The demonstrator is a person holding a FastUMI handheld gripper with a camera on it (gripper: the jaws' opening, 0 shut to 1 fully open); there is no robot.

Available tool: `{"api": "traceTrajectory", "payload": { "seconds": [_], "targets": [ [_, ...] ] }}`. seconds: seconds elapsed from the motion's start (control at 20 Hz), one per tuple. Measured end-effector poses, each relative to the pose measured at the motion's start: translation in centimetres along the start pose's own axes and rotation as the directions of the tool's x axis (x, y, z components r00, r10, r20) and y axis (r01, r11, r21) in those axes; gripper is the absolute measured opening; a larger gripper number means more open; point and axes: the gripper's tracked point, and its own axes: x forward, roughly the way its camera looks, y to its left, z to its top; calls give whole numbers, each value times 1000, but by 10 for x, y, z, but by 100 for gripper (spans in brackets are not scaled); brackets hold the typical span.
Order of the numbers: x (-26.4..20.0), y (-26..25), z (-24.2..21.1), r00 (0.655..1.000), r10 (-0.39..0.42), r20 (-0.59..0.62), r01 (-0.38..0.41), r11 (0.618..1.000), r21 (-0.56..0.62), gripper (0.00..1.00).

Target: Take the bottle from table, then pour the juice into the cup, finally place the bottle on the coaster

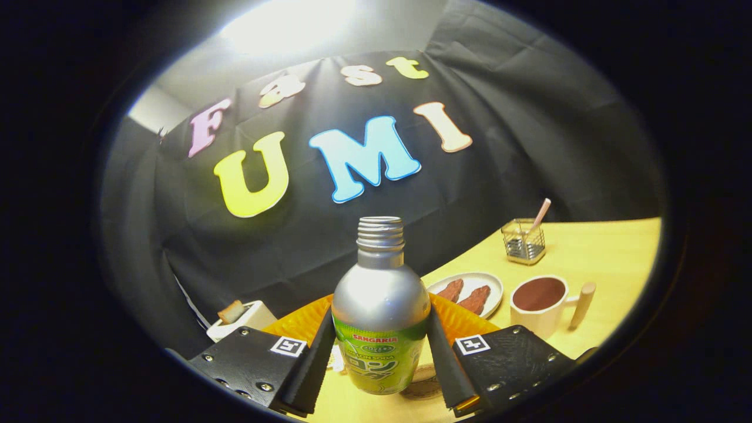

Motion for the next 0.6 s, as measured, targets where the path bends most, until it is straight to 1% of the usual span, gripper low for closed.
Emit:
{"api": "traceTrajectory", "payload": {
  "seconds": [0.1, 0.2, 0.3, 0.6],
  "targets": [
    [2, -3, -1, 999, -33, 1, 33, 990, -134, 77],
    [2, -3, 0, 999, -37, 16, 40, 972, -232, 77],
    [4, 4, -6, 1000, -20, 19, 25, 961, -276, 77],
    [13, 6, -37, 1000, 2, -32, -13, 941, -339, 78]
  ]
}}
